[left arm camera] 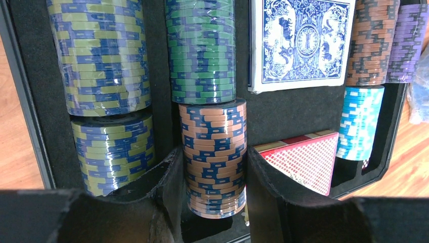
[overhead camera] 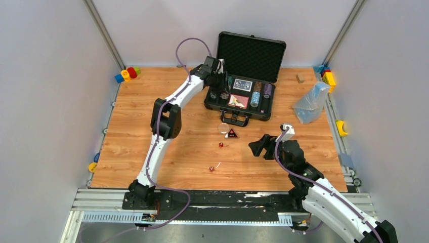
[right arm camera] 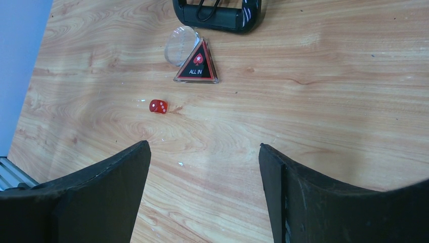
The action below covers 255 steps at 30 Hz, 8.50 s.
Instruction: Pack up texas hold em set
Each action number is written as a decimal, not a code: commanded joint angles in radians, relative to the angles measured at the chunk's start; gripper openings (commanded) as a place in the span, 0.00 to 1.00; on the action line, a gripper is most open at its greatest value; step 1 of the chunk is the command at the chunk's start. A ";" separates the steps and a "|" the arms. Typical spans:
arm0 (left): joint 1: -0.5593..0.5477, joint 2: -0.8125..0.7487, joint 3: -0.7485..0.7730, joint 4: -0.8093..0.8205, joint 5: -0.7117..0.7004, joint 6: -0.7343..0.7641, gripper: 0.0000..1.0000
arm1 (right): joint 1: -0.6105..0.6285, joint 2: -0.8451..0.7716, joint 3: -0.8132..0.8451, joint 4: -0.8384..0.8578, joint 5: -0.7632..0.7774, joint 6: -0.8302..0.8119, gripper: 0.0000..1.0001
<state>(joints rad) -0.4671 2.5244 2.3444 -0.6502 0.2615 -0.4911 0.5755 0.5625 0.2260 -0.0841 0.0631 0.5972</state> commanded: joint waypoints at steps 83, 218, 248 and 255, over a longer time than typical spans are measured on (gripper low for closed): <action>0.166 -0.840 -1.400 0.642 -0.159 0.024 0.00 | 0.248 0.960 0.704 -0.239 0.070 -0.046 0.87; -0.211 -1.142 -1.433 0.291 -0.442 -0.059 0.05 | 0.057 0.851 0.767 -0.314 0.075 -0.096 0.72; -0.210 -1.638 -1.646 0.217 -0.562 0.031 1.00 | 0.371 0.896 0.553 -0.316 0.164 -0.049 0.90; -0.210 -1.730 -1.690 0.175 -0.628 0.048 1.00 | 0.347 0.965 0.587 -0.306 0.175 -0.062 0.88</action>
<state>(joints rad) -0.6800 0.8150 0.6903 -0.4622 -0.3077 -0.4686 0.9344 1.4910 0.7689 -0.4183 0.2192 0.5468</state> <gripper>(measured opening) 0.997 0.894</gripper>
